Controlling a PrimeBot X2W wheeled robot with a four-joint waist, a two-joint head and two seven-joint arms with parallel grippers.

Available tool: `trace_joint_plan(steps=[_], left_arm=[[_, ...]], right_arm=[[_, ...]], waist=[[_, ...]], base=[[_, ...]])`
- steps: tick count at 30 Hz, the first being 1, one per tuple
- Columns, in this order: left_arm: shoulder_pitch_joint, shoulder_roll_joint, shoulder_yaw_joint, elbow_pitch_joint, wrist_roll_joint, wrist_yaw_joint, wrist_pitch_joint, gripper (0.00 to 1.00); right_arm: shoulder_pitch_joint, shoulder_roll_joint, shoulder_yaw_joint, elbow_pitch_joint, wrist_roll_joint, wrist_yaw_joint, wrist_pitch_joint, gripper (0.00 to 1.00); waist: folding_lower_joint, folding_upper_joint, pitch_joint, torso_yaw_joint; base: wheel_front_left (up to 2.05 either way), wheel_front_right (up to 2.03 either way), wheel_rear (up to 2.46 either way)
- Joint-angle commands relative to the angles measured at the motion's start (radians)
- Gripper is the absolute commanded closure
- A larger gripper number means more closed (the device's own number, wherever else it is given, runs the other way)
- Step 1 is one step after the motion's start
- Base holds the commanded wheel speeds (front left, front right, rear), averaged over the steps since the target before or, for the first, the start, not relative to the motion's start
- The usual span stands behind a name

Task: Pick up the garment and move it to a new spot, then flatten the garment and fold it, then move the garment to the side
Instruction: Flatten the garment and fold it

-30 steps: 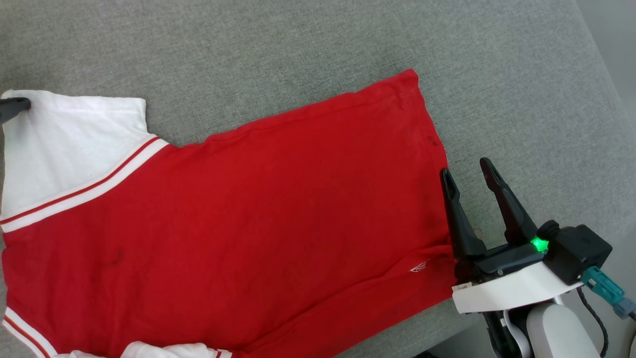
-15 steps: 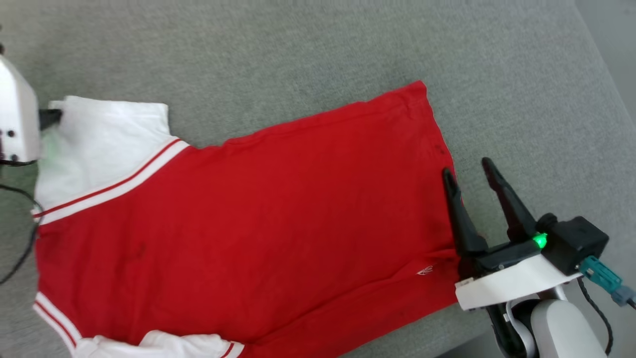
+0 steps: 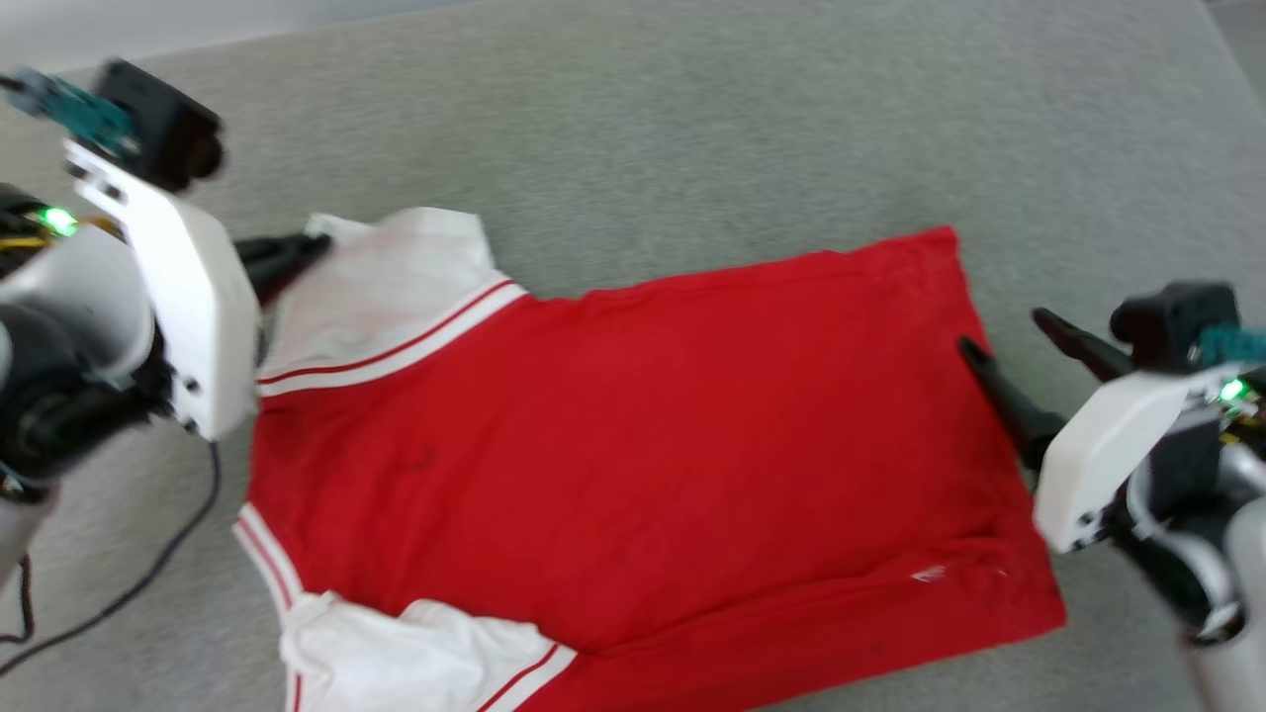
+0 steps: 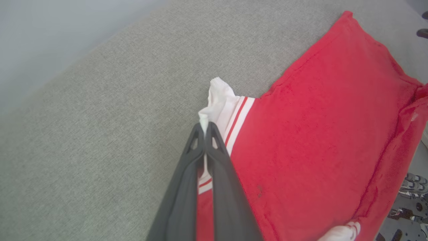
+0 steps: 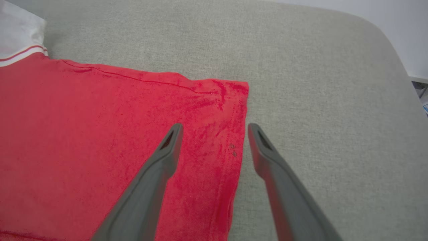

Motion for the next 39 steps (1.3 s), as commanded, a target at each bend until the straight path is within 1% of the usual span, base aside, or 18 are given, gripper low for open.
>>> trace_joint_plan(steps=[1,3,5,8,11,14,18,19,21,30,31,32,33,36,39], left_arm=[[0.024,0.008,-0.013,-0.048,0.006,-0.001,-0.019,1.00],[0.038,0.010,-0.025,-0.092,0.012,-0.001,-0.037,1.00],[0.049,0.012,-0.032,-0.134,0.023,-0.001,-0.056,1.00],[0.066,0.010,-0.036,-0.185,0.037,0.001,-0.088,1.00],[0.080,0.011,-0.039,-0.234,0.058,0.009,-0.110,1.00],[0.095,0.007,-0.043,-0.276,0.066,0.015,-0.122,1.00],[0.096,0.000,-0.045,-0.306,0.082,0.019,-0.140,1.00],[0.096,0.000,-0.045,-0.306,0.082,0.019,-0.140,1.00],[0.098,-0.011,-0.050,-0.316,0.090,0.019,-0.156,1.00],[0.101,-0.030,-0.069,-0.300,0.092,0.010,-0.189,1.00],[0.103,-0.031,-0.072,-0.296,0.091,0.009,-0.191,1.00],[0.104,-0.032,-0.074,-0.291,0.090,0.009,-0.195,1.00],[0.107,-0.032,-0.077,-0.287,0.090,0.008,-0.200,1.00],[0.115,-0.032,-0.083,-0.267,0.092,0.006,-0.218,1.00],[0.128,-0.026,-0.073,-0.243,0.091,0.007,-0.245,1.00]], right_arm=[[-0.044,-0.033,-0.013,0.019,0.038,0.000,0.109,0.00],[-0.096,-0.086,-0.023,0.042,0.039,-0.001,0.220,0.00],[-0.145,-0.108,-0.019,0.065,0.055,0.000,0.308,0.00],[-0.208,-0.154,-0.010,0.115,0.056,-0.001,0.404,0.00],[-0.271,-0.182,0.004,0.162,0.063,0.000,0.457,0.00],[-0.311,-0.209,0.023,0.217,0.052,0.000,0.481,0.00],[-0.351,-0.225,0.050,0.284,0.038,0.000,0.490,0.00],[-0.351,-0.225,0.050,0.284,0.038,0.000,0.490,0.00],[-0.351,-0.229,0.080,0.328,0.032,0.000,0.485,0.00],[-0.299,-0.201,0.146,0.436,0.054,0.000,0.447,0.00],[-0.295,-0.196,0.152,0.443,0.062,0.001,0.443,0.51],[-0.292,-0.193,0.156,0.448,0.067,0.002,0.438,0.71],[-0.292,-0.192,0.158,0.451,0.072,0.002,0.428,1.00],[-0.302,-0.205,0.156,0.454,0.066,0.001,0.393,1.00],[-0.310,-0.204,0.149,0.445,0.074,0.001,0.349,1.00]], waist=[[0.0000,0.0000,-0.019,0.060],[0.0000,0.0000,-0.016,0.087],[0.0000,0.0000,-0.009,0.110],[0.0000,0.0000,0.004,0.145],[0.0000,0.0000,0.023,0.177],[0.0000,0.0000,0.044,0.204],[0.0000,0.0000,0.069,0.239],[0.0000,0.0000,0.069,0.239],[0.0000,0.0000,0.085,0.260],[0.0000,0.0000,0.102,0.296],[0.0000,0.0000,0.101,0.298],[0.0000,0.0000,0.100,0.300],[0.0000,0.0000,0.097,0.300],[0.0000,0.0000,0.079,0.296],[0.0000,0.0000,0.046,0.284]], base=[[0.00,0.00,0.00],[0.00,0.00,0.00],[0.00,0.00,0.00],[0.00,0.00,0.00],[0.00,0.00,0.00],[0.00,0.00,0.00],[0.00,0.00,0.00],[0.00,0.00,0.00],[0.00,0.00,0.00],[0.00,0.00,0.00],[0.00,0.00,0.00],[0.00,0.00,0.00],[0.00,0.00,0.00],[0.00,0.00,0.00],[0.00,0.00,0.00]])
